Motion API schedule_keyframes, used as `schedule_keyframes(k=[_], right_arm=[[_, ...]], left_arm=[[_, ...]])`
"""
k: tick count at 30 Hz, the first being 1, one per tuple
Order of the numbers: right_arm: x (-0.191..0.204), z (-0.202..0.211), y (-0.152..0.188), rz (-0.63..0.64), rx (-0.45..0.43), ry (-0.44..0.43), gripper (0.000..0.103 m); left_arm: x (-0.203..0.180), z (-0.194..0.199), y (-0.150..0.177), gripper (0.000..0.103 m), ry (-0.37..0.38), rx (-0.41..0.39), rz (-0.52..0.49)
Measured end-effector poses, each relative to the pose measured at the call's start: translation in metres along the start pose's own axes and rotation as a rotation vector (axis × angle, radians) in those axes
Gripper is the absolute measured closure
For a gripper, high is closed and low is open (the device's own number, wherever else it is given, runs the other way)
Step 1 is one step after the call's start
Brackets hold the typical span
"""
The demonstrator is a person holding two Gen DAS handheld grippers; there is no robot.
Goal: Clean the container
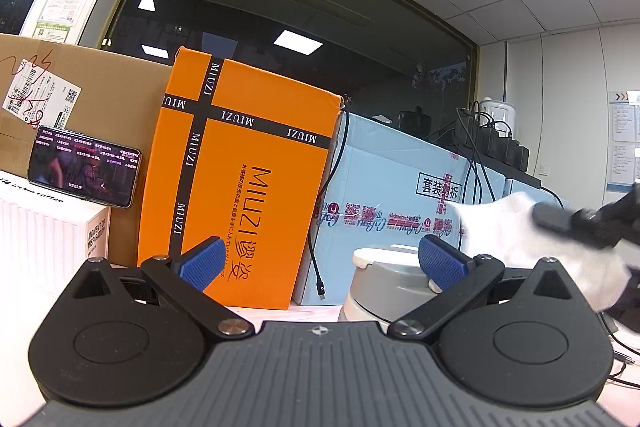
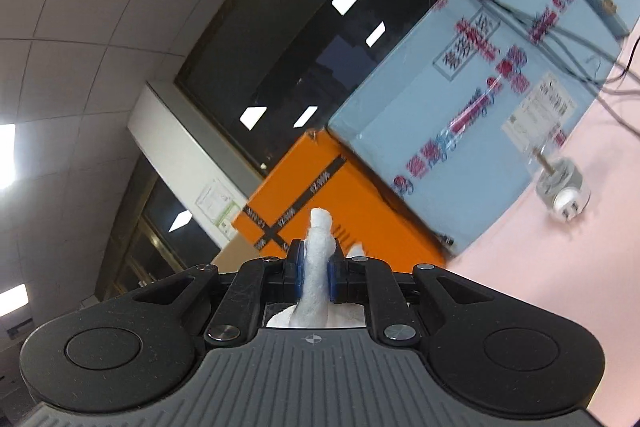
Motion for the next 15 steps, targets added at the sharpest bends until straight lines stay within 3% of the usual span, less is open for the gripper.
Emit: schedule_keyframes(k=[6,15], right_arm=[[-0.017,-0.005,0.022,-0.021,0.061,0.025,0.09],[-0.023,-0.008,0.04,0.087,0.144,0.074,0.09]], left_arm=[[0.0,0.0,0.0,0.0,-0.001,0.001,0.0],[0.002,0.0,0.0,0.0,-0.007,0.004,0.011]])
Point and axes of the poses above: each gripper's, at about its wrist camera, not at the fingertips, and z roughly against the way its jaws point, x to its left, y to its underside, the point moved 6 cm from there along -z, roughly the way its jaws point, and after that the axes turned 13 degrees about -z, right-handed, at the moved point
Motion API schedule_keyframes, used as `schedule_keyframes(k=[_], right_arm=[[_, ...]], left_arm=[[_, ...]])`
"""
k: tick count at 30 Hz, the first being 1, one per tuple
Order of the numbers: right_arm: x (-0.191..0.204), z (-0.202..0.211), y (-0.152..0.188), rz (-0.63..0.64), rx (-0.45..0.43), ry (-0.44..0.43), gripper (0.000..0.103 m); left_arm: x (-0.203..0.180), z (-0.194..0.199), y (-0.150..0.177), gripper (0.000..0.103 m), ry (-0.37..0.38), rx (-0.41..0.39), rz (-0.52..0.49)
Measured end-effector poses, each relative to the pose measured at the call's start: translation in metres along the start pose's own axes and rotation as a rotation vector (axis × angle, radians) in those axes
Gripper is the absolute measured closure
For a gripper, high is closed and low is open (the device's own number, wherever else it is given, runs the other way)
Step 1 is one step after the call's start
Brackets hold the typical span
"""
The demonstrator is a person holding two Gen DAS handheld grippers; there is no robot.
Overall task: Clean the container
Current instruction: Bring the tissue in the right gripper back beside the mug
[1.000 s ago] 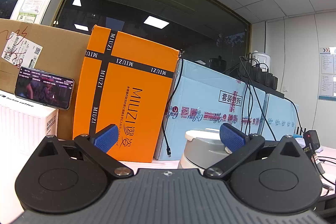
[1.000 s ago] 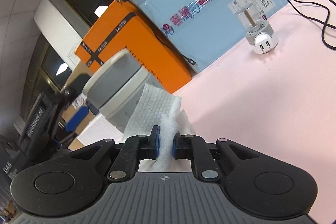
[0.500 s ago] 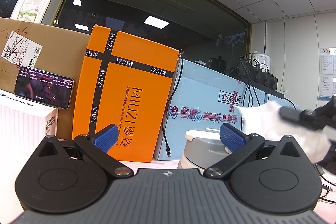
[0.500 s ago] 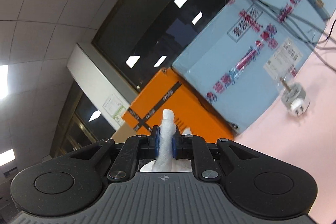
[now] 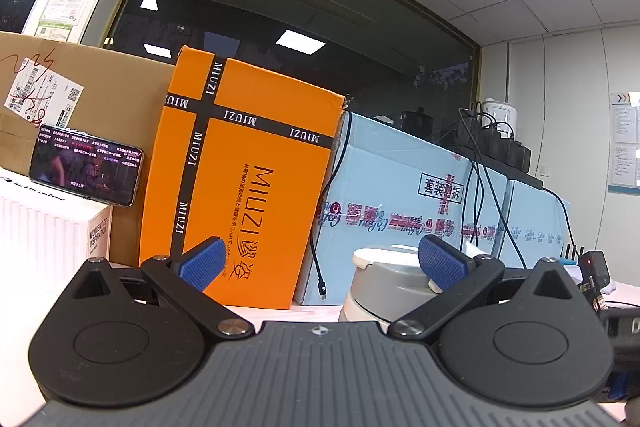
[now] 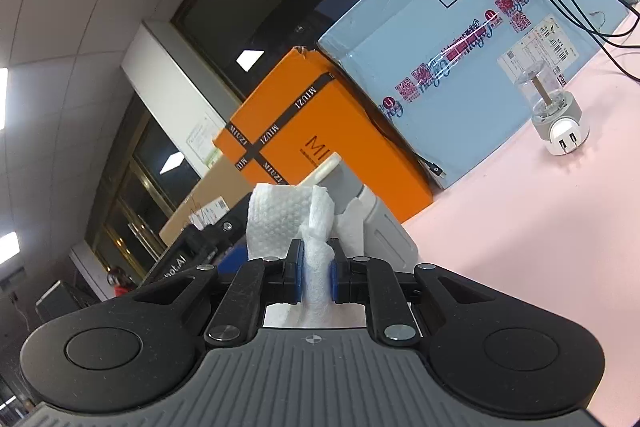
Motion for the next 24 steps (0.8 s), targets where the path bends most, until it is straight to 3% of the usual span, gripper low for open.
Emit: schedule_keyframes(k=[3,8,17,24], right_arm=[[0.003,-0.003,0.004,0.08,0.006,0.047,0.089],[0.009,-0.009,0.014,0.202,0.025,0.096,0.068],[0.019,-0.019,0.026,0.425,0.038,0.195,0.069],[0.012,-0.018,0.028,0.487,0.046,0.2,0.081]], left_arm=[[0.0,-0.001,0.0,0.0,0.001,0.0,0.001],[-0.001,-0.001,0.0,0.0,0.004,0.0,-0.001],[-0.001,-0.002,0.0,0.0,0.001,-0.001,-0.001],[0.0,-0.003,0.0,0.0,-0.003,0.0,0.004]])
Point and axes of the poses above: each gripper's, at about its wrist camera, not at the fingertips, and z roughly against the way its jaws point, x to its left, y to its underside, the point moved 6 cm from there along -z, roughly the way its jaws point, and after that the axes turned 13 degrees about -z, right-handed, at the moved point
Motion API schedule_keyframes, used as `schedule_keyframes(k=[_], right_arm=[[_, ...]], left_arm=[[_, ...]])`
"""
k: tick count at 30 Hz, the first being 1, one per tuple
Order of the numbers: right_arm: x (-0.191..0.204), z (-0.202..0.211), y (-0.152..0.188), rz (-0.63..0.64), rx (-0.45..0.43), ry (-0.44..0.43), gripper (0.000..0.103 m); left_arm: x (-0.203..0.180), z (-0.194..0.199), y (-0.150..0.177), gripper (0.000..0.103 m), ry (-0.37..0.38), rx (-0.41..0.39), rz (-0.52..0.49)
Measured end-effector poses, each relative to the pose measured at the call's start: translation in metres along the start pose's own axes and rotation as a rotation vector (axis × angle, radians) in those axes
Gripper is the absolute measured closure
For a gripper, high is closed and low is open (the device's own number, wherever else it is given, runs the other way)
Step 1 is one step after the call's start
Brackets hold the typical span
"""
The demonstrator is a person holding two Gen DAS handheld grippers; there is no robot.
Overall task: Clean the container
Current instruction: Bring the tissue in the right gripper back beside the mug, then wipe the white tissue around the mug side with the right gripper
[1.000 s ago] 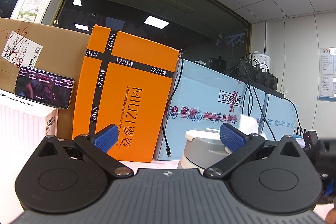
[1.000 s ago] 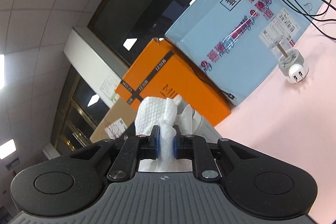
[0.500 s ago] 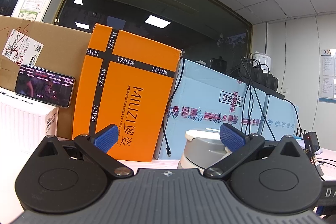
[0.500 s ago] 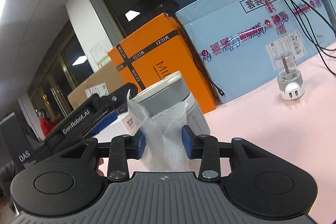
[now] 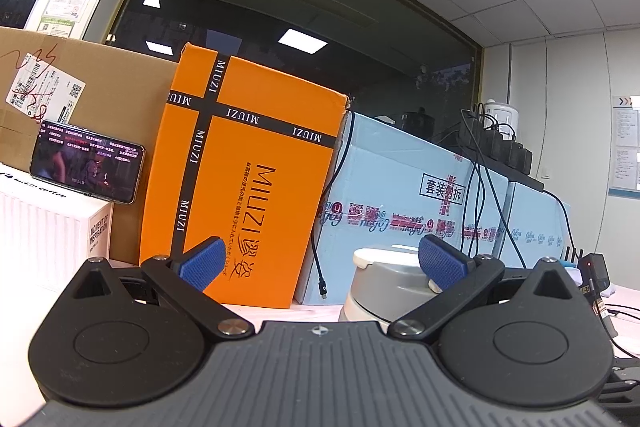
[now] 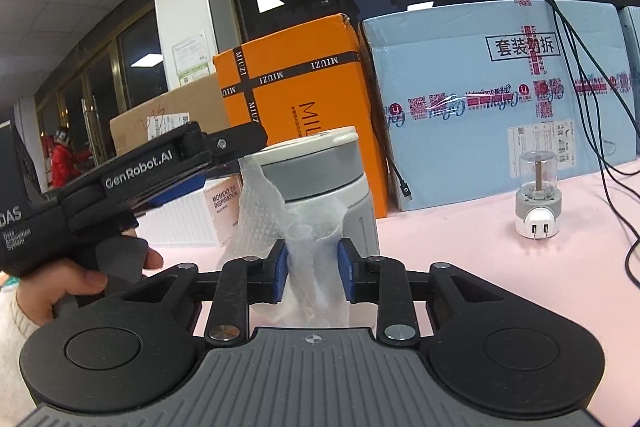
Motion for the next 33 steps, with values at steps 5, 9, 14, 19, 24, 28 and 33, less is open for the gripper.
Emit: schedule_keyframes(k=[5,9,14,19,24,28,33], right_arm=[[-0.005,-0.006,0.007,0.016,0.084,0.024,0.09],[-0.01,-0.008,0.009,0.013,0.137,0.039,0.09],[-0.002,0.013,-0.016,0.016,0.03,-0.005,0.091],[0.008,0.032,-0.045,0.022,-0.095,-0.032,0.091],[0.001,0.014,-0.04,0.02,-0.052,-0.005,0.091],[-0.007,0.008,-0.029,-0.001,-0.019,0.008,0.091],[-0.017,0.004,-0.016,-0.012,0.025,0.039,0.091]], left_arm=[[-0.001,0.0,0.0,0.0,0.002,-0.001,-0.005],[-0.001,0.0,-0.001,0.0,0.005,-0.001,-0.008],[-0.001,0.001,0.0,0.0,0.005,-0.002,-0.008],[-0.001,0.001,0.001,0.0,0.005,-0.002,-0.008],[-0.001,0.001,0.001,0.0,0.005,-0.001,-0.006],[0.0,0.001,0.002,0.0,0.0,-0.001,0.004],[0.0,0.001,0.001,0.0,-0.003,-0.001,0.008]])
Point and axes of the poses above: each gripper's, at about its wrist camera, not at the fingertips, and z roughly against the way its jaws point, x to its left, y to its underside, the point moved 6 cm from there along -z, roughly the way its jaws point, and after that the axes turned 13 degrees about -z, right-handed, at the moved point
